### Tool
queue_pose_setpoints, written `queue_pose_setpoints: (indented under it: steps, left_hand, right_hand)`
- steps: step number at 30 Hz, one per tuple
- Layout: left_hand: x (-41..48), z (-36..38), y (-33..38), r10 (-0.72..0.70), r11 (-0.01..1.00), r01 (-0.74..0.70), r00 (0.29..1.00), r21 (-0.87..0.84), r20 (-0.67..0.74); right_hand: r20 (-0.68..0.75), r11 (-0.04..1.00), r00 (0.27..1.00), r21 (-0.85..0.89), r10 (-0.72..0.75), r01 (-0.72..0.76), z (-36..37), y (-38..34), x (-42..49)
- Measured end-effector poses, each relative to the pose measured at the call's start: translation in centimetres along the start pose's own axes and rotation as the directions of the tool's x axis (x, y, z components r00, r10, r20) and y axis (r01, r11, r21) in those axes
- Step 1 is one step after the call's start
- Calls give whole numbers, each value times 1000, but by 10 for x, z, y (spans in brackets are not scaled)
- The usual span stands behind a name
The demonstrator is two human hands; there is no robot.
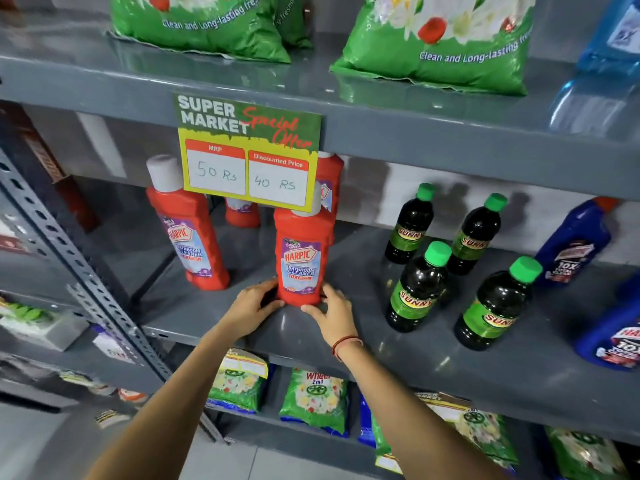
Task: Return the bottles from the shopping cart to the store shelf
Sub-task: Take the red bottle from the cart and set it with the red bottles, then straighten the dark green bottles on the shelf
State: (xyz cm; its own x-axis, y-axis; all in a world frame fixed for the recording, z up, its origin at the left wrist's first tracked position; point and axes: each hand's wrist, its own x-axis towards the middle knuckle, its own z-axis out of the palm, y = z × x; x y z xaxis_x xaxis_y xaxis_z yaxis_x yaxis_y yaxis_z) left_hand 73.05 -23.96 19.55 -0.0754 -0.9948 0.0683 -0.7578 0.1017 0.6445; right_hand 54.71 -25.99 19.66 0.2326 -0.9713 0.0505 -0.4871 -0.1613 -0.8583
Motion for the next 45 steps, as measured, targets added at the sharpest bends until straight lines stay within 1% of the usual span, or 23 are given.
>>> queue_pose_setpoints:
  steps: [3, 8, 18, 23, 25, 27, 28, 30, 31, 32, 33, 34, 35, 37, 38, 39, 40, 41, 43, 45]
  left_hand:
    - [4, -1, -4, 2, 1000, -2, 1000, -17, 8]
    - [5, 4, -9, -9, 999, 8, 999, -37, -40]
    - [4, 5, -13, -24, 1000, 24, 1000, -1, -15]
    - [1, 7, -13, -48, 999, 49, 998, 24, -39]
    - [-4, 8, -7, -78, 997, 78, 993, 4, -93]
    - [-13, 13, 3, -162, 986, 151, 966, -66, -202]
    - [-19, 16, 10, -227, 972, 202, 935, -116, -272]
    - [-37, 30, 30, -348, 933, 266, 835, -242, -426]
    - [-47, 40, 43, -382, 916, 252, 783, -311, -492]
    - [-58, 53, 57, -393, 905, 214, 749, -367, -533]
    - [-68, 68, 75, -379, 902, 166, 747, -397, -547]
    - [-75, 85, 91, -339, 910, 124, 775, -397, -534]
    - [-79, 103, 106, -280, 919, 83, 826, -386, -489]
    - [-75, 138, 142, -132, 934, 10, 939, -357, -318]
    - [-68, 154, 160, -57, 943, -23, 972, -333, -228]
    - [-58, 168, 178, 7, 950, -54, 988, -307, -154]
    - [-46, 180, 193, 46, 958, -72, 994, -277, -101]
    - [-33, 190, 201, 60, 963, -75, 996, -259, -68]
    - [-8, 202, 219, 50, 967, -52, 999, -248, -15]
    - [11, 210, 229, 63, 975, -58, 998, -216, 13]
  right_hand:
    - [-3, 1000, 1000, -29, 4, -4, 3, -1, 2]
    - [-10, 999, 1000, -48, -2, 2, 3, 0, 2]
    - [3, 999, 1000, -48, -12, 12, 2, 3, -1]
    - [45, 999, 999, -31, -31, 33, -1, 0, -3]
    - [48, 999, 998, -6, -52, 52, -5, -1, -6]
    - [-8, 996, 1000, 84, -16, 16, -14, 1, -17]
    - [-53, 993, 999, 121, -6, 12, -21, 6, -27]
    - [-149, 986, 989, 165, -8, 33, -41, 23, -54]
    - [-201, 984, 980, 176, -1, 37, -54, 35, -69]
    - [-260, 982, 965, 188, 17, 33, -70, 48, -84]
    - [-330, 978, 943, 205, 49, 21, -88, 61, -99]
    - [-402, 976, 911, 220, 86, 4, -106, 75, -111]
    - [-468, 973, 875, 231, 123, -14, -124, 87, -119]
    - [-567, 966, 800, 252, 196, -58, -161, 112, -126]
    - [-587, 962, 777, 261, 226, -83, -178, 124, -124]
    - [-578, 959, 777, 259, 250, -115, -194, 134, -121]
    - [-544, 958, 797, 244, 263, -150, -207, 142, -116]
    - [-487, 959, 832, 221, 266, -177, -215, 148, -108]
    - [-343, 970, 911, 162, 228, -182, -231, 153, -96]
    - [-206, 979, 960, 114, 187, -166, -239, 153, -87]
